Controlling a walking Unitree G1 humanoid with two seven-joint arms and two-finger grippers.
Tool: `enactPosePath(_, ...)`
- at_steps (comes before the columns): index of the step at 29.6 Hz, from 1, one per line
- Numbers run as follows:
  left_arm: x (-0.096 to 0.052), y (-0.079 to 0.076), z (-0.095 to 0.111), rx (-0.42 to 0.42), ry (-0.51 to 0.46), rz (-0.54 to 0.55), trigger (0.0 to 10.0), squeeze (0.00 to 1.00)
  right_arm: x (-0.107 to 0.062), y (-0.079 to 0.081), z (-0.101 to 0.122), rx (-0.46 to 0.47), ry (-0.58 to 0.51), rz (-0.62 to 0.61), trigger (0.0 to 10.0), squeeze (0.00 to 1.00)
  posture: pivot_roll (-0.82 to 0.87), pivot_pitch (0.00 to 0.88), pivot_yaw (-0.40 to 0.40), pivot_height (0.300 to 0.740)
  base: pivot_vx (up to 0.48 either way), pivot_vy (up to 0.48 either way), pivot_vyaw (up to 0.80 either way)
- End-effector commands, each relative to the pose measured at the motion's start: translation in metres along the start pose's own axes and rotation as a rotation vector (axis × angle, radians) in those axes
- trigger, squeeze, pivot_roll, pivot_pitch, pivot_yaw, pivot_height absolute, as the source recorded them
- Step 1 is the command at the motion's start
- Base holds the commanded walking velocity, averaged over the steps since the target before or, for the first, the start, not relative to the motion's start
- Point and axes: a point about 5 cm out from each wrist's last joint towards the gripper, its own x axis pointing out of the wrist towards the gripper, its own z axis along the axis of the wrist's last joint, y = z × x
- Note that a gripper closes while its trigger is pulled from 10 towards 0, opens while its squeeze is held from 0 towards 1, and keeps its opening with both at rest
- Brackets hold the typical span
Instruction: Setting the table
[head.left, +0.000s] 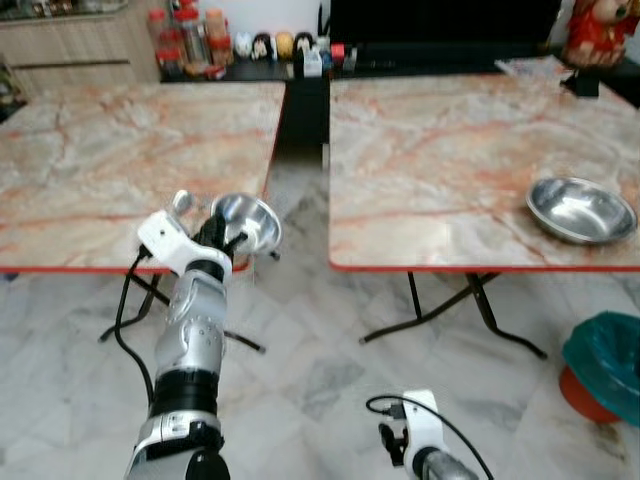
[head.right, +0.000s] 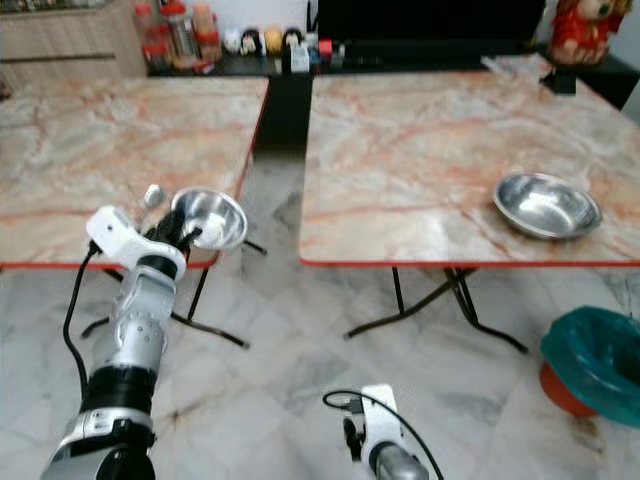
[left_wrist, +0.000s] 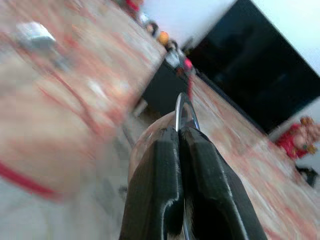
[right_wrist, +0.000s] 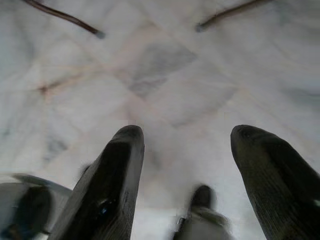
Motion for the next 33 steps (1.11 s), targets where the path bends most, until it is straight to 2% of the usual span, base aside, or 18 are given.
enactPosePath(1, 0.001, -0.007, 0.004, 0.007, -0.014, -0.027, 10.0, 0.0, 0.0, -0.003, 0.0, 0.009, 0.0, -0.011, 10.0, 0.0, 0.02, 0.022, 0.036, 0.74, 0.0, -0.458, 0.0)
enactPosePath(18, 0.001, -0.014, 0.002, 0.023, -0.009, -0.062, 10.0, 0.0, 0.0, -0.004, 0.001, 0.01, -0.001, -0.016, 10.0, 0.0, 0.01, 0.02, 0.035, 0.74, 0.0, -0.456, 0.0)
enactPosePath(21, 0.001, -0.019, 0.001, 0.082, -0.008, -0.094, 10.0, 0.0, 0.0, -0.004, 0.002, 0.009, -0.001, -0.016, 10.0, 0.0, 0.01, 0.02, 0.035, 0.74, 0.0, -0.451, 0.0)
enactPosePath(23, 0.0, -0.026, -0.002, 0.158, 0.001, -0.132, 10.0, 0.0, 0.0, -0.004, 0.002, 0.008, -0.001, -0.015, 10.0, 0.0, 0.01, 0.019, 0.035, 0.74, 0.0, -0.199, 0.0)
enactPosePath(30, -0.002, -0.037, -0.004, 0.171, -0.005, -0.198, 10.0, 0.0, 0.0, -0.005, 0.002, 0.013, -0.005, -0.017, 10.0, 0.0, 0.01, 0.019, 0.038, 0.74, 0.0, 0.0, 0.0)
enactPosePath(33, -0.003, -0.038, -0.005, 0.207, -0.002, -0.222, 10.0, 0.0, 0.0, -0.005, 0.003, 0.017, -0.005, -0.019, 10.0, 0.0, 0.01, 0.018, 0.038, 0.74, 0.096, 0.0, 0.0)
